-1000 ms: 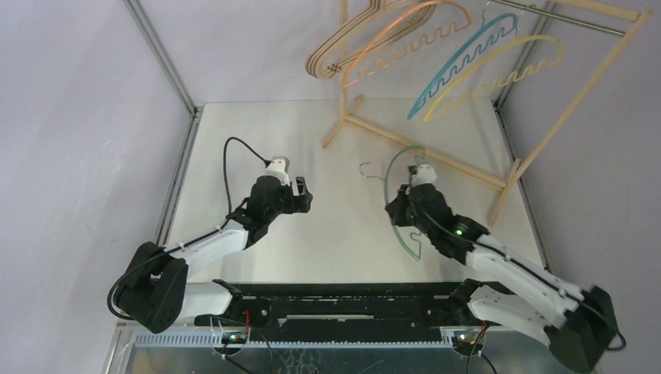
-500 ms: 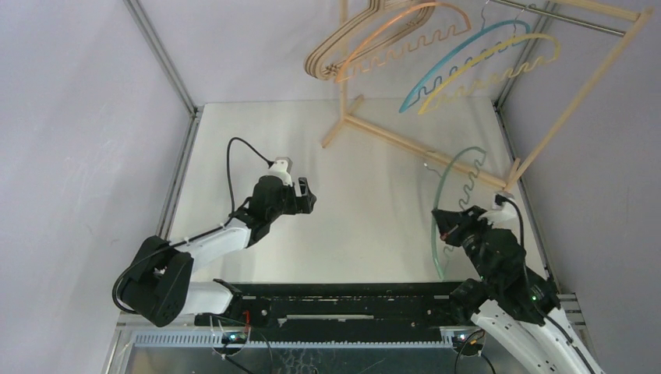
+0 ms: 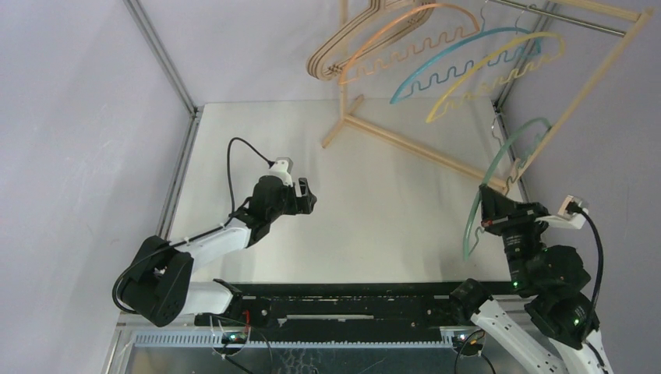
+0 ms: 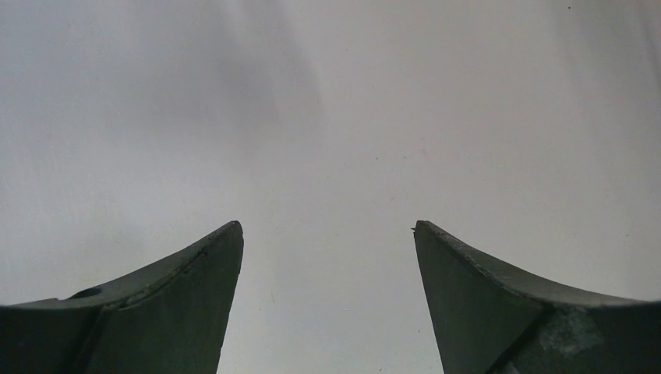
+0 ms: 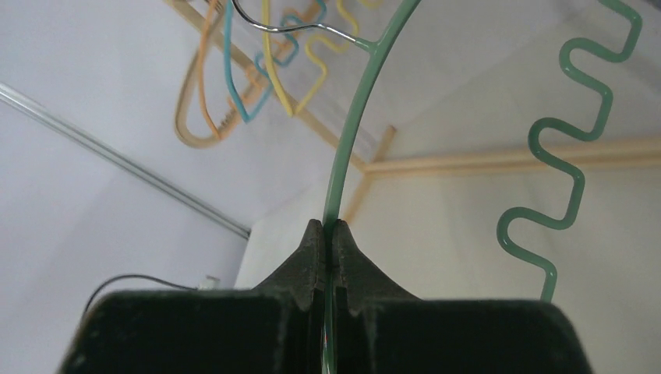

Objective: Organize the hangers

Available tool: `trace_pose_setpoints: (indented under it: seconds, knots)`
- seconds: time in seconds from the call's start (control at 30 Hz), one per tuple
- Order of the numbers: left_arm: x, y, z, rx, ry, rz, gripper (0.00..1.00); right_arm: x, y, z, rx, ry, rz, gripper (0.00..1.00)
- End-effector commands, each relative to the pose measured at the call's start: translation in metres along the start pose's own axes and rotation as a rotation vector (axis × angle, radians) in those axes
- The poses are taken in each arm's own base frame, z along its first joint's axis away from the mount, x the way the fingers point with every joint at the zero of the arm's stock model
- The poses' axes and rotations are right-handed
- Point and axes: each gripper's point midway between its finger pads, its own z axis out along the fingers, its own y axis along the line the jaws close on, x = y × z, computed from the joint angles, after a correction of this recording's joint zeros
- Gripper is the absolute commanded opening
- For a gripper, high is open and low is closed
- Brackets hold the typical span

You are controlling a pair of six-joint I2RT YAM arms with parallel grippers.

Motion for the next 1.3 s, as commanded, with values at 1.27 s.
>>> trace_pose_setpoints:
  seconds: [1.27]
  knots:
    - [-0.026, -0.005, -0.015, 0.019, -0.097, 0.008, 0.85, -0.095, 0.114, 0.099, -0.170, -0.176, 0.007, 0.00]
